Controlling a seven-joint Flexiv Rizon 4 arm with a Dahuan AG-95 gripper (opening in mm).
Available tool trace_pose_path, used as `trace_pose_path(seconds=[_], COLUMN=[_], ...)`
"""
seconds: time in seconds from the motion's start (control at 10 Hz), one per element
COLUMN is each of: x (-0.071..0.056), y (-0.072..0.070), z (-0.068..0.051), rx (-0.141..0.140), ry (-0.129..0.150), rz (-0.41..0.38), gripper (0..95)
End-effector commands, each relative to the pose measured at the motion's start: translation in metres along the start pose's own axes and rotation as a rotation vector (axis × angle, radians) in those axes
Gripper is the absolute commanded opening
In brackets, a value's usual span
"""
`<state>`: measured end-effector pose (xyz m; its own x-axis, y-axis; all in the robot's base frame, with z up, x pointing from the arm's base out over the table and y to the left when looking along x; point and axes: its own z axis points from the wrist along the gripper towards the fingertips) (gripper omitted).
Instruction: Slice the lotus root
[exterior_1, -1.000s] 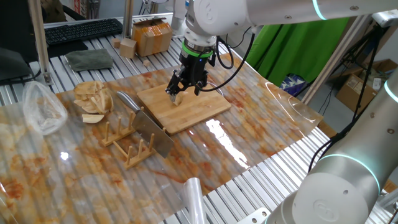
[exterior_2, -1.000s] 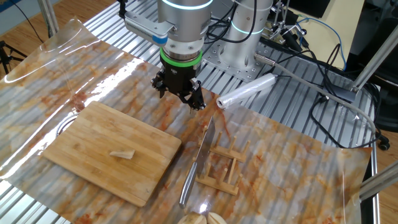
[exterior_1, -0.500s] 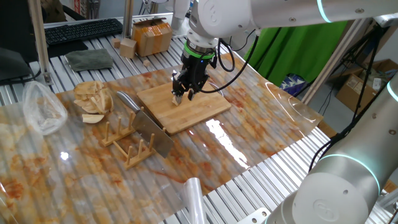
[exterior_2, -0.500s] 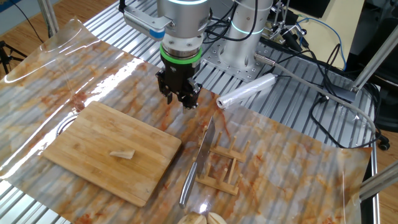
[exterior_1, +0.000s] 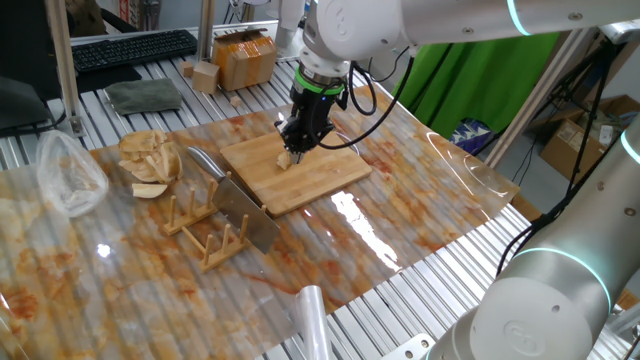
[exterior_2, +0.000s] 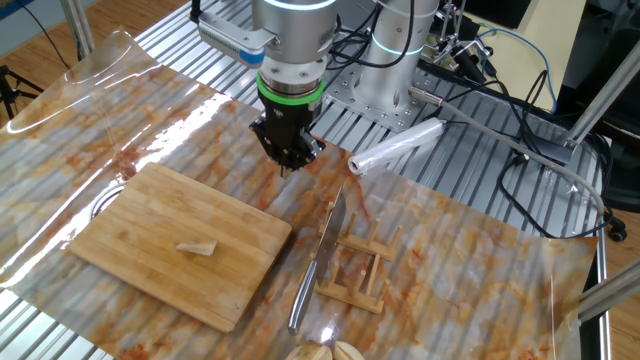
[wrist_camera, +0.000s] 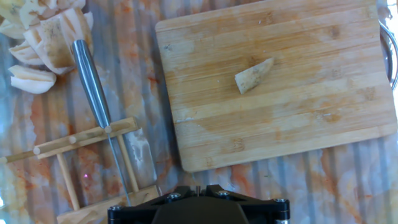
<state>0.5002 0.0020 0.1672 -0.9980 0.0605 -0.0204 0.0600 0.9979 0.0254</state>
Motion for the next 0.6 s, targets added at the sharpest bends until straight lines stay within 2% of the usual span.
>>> trace_pose_path(seconds=[0.1,0.2,0.3,0.6], x=[-0.001,-0.001,-0.001,-0.002], y=[0.001,0.004,0.006,0.02], z=[0.002,0.004,0.005,0.011], rx=[0.006,0.005,0.003,-0.004], ry=[0.002,0.004,0.005,0.003], rz=[0.004,0.014,0.026,0.057], gripper=[0.0,0.0,19.0,19.0])
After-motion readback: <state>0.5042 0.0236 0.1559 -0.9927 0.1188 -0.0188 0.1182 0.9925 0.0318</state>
